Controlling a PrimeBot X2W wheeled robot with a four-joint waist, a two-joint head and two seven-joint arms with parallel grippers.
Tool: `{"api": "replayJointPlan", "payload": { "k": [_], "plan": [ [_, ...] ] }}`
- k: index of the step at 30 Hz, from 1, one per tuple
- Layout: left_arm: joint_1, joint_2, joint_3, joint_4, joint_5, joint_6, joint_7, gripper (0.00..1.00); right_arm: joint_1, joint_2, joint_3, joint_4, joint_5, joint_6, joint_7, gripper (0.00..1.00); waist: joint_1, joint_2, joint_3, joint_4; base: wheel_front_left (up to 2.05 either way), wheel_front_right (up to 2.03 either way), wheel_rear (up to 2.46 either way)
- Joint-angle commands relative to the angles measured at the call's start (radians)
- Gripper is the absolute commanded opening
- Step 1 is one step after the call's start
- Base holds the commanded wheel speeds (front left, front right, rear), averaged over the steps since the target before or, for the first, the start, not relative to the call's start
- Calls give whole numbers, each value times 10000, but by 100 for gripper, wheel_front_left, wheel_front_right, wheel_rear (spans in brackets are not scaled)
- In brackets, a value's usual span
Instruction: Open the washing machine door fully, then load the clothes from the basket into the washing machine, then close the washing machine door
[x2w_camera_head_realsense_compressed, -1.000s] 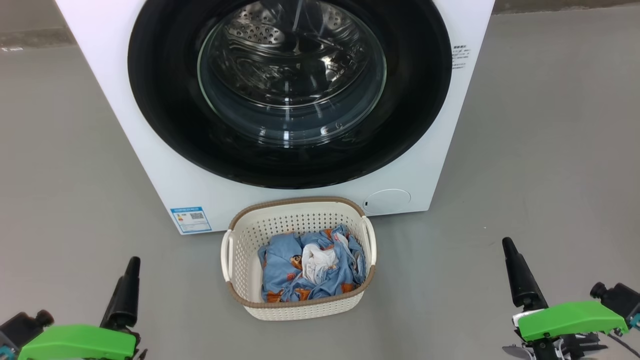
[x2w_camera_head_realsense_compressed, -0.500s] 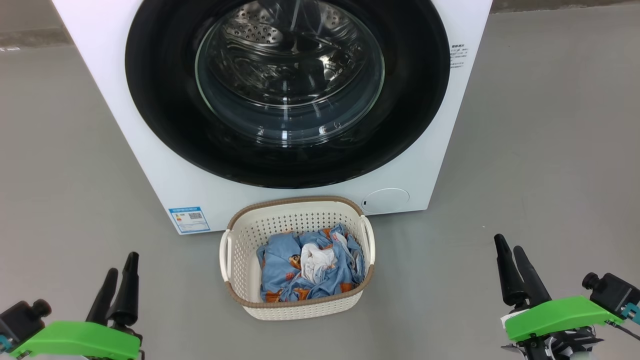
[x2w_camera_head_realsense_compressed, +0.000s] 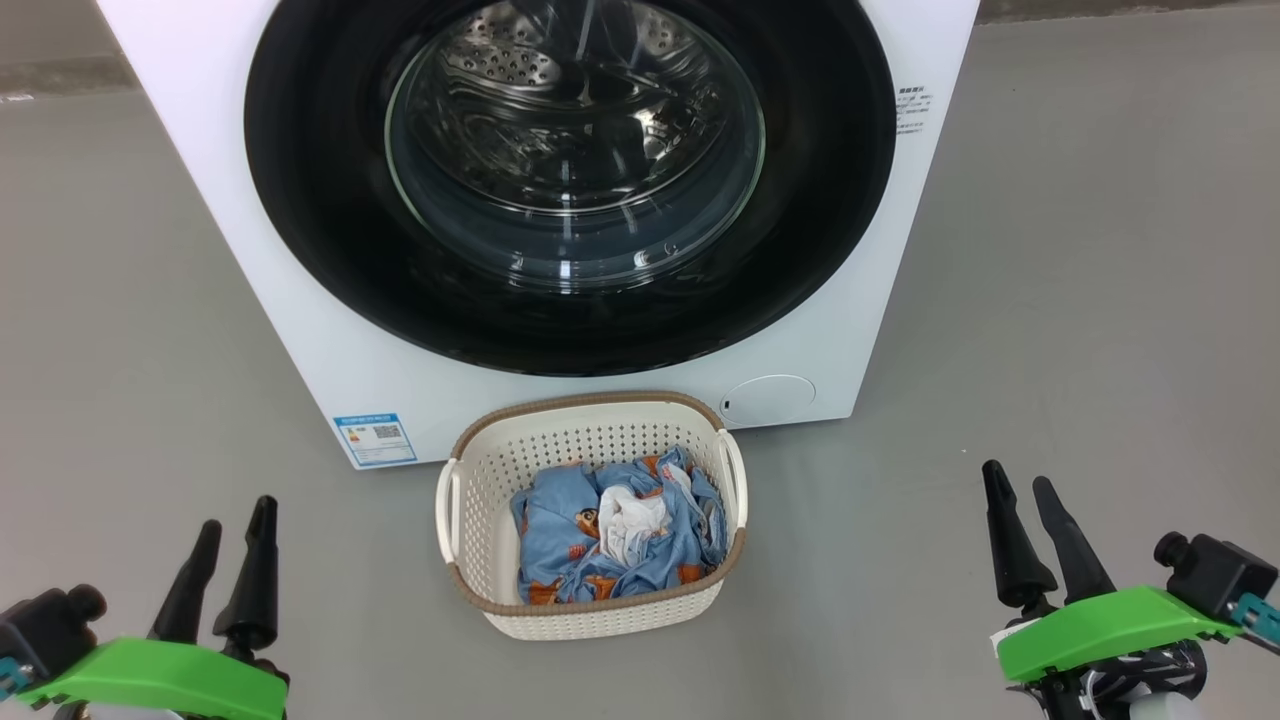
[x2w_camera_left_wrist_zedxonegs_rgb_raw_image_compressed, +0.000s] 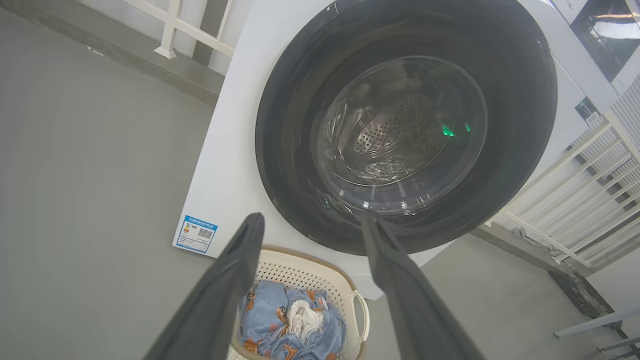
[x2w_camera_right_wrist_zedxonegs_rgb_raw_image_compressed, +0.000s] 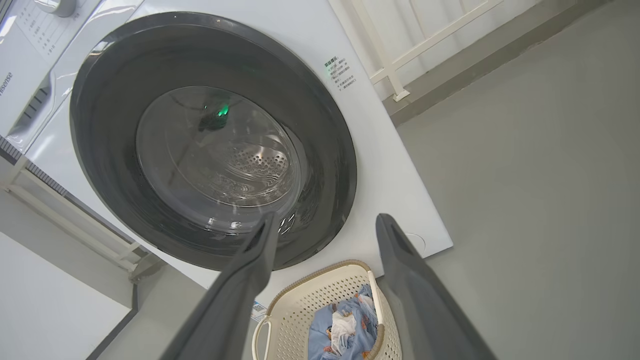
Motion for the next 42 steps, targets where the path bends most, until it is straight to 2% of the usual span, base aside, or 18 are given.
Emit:
{"api": "replayJointPlan", "payload": {
  "k": [1,23,42],
  "plan": [
    [-376,382,212,-341,328,-18,-124,100,-587,-90,194,-301,-396,11,-129,100,-1,0,-2,8,0,0,0],
    [-297,1016,-94,-664,2393,-23,-749,100,-810,-126,357,-434,-3011,14,-744,100,-1,0,118,-43,0,0,0],
    [-303,1399,-197,-3,3992,-28,-1345,100,-1160,-160,500,447,-5428,17,-1329,100,-1,0,74,6,0,0,0]
  ]
}}
